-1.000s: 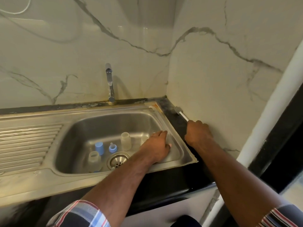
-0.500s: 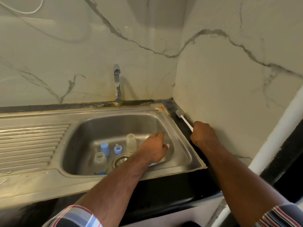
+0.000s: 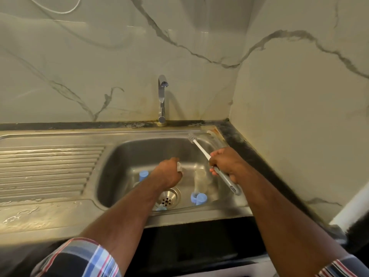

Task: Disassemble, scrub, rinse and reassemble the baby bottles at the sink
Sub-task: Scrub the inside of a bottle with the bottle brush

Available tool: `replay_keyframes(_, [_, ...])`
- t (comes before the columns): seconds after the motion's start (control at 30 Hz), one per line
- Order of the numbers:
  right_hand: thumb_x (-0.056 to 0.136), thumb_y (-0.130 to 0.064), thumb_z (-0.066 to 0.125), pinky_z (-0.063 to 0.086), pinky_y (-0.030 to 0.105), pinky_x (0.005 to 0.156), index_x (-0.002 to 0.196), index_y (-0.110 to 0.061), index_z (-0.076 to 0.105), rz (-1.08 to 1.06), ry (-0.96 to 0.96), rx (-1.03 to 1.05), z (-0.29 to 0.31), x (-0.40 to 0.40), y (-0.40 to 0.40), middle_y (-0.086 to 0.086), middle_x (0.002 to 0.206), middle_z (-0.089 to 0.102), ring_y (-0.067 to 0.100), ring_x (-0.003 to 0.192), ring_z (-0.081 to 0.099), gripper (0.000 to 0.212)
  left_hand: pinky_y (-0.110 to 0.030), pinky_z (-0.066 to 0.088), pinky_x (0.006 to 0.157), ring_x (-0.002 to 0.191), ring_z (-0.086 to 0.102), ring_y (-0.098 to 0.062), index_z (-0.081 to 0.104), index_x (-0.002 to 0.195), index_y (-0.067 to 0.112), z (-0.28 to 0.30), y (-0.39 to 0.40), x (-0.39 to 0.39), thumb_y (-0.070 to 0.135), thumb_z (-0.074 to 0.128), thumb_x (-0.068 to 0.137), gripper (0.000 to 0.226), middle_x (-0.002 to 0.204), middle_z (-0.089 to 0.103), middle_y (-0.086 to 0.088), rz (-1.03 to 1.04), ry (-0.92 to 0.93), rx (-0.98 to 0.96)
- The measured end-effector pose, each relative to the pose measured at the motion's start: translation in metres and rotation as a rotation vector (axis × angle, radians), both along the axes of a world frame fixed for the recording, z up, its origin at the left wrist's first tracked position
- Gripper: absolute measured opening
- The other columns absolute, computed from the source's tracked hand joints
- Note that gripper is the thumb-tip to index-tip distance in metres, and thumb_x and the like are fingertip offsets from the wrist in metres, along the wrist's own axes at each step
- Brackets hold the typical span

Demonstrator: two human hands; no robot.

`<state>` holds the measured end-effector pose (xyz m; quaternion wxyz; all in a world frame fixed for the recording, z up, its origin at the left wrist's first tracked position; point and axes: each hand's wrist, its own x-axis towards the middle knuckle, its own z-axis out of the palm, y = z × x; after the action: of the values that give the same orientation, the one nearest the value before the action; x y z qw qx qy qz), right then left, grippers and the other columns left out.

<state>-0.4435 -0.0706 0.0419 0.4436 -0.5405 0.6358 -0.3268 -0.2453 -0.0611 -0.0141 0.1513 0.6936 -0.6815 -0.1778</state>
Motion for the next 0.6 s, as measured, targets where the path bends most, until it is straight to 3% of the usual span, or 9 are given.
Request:
replay_keyframes(0.1, [0.08, 0.012, 0.06, 0.054, 0.029, 0.052, 0.094, 0.0, 0.063, 0.029, 0.014, 0.033, -0.014, 0.008, -0.005, 0.023, 0.081, 0.063, 0.021, 0.051, 0.059, 0.018, -0.037, 0.048, 0.094, 0.121, 0.06, -0.032, 0.055, 0.135, 0.009, -0.001, -0.003, 0.009, 0.025, 0.062, 0.095, 0.044, 0.131, 0.063, -0.013, 0.041, -0.015, 0.05])
replay_keyframes(0.2, [0.081, 0.011, 0.06, 0.058, 0.034, 0.06, 0.087, 0.0, 0.063, 0.058, 0.011, 0.06, -0.023, 0.013, -0.009, 0.024, 0.082, 0.064, 0.026, 0.059, 0.061, 0.013, -0.036, 0.049, 0.095, 0.12, 0.06, -0.032, 0.055, 0.137, 0.009, -0.006, -0.01, 0.01, 0.023, 0.066, 0.093, 0.048, 0.131, 0.064, -0.013, 0.063, -0.023, 0.086])
replay_keyframes(0.3, [0.082, 0.01, 0.06, 0.055, 0.036, 0.063, 0.083, 0.002, 0.062, 0.079, 0.025, 0.053, -0.028, 0.016, -0.011, 0.023, 0.075, 0.061, 0.023, 0.054, 0.057, 0.009, -0.037, 0.051, 0.096, 0.118, 0.061, -0.033, 0.056, 0.136, 0.007, -0.014, -0.019, 0.009, 0.02, 0.068, 0.091, 0.048, 0.129, 0.064, -0.014, 0.073, -0.005, 0.112])
replay_keyframes(0.6, [0.081, 0.009, 0.059, 0.054, 0.037, 0.063, 0.093, 0.002, 0.062, 0.105, 0.006, 0.039, -0.039, 0.017, -0.019, 0.02, 0.075, 0.061, 0.024, 0.056, 0.058, 0.014, -0.036, 0.052, 0.087, 0.114, 0.063, -0.03, 0.052, 0.132, 0.006, -0.034, -0.059, 0.012, 0.028, 0.083, 0.08, 0.065, 0.127, 0.063, -0.011, 0.12, 0.01, 0.171])
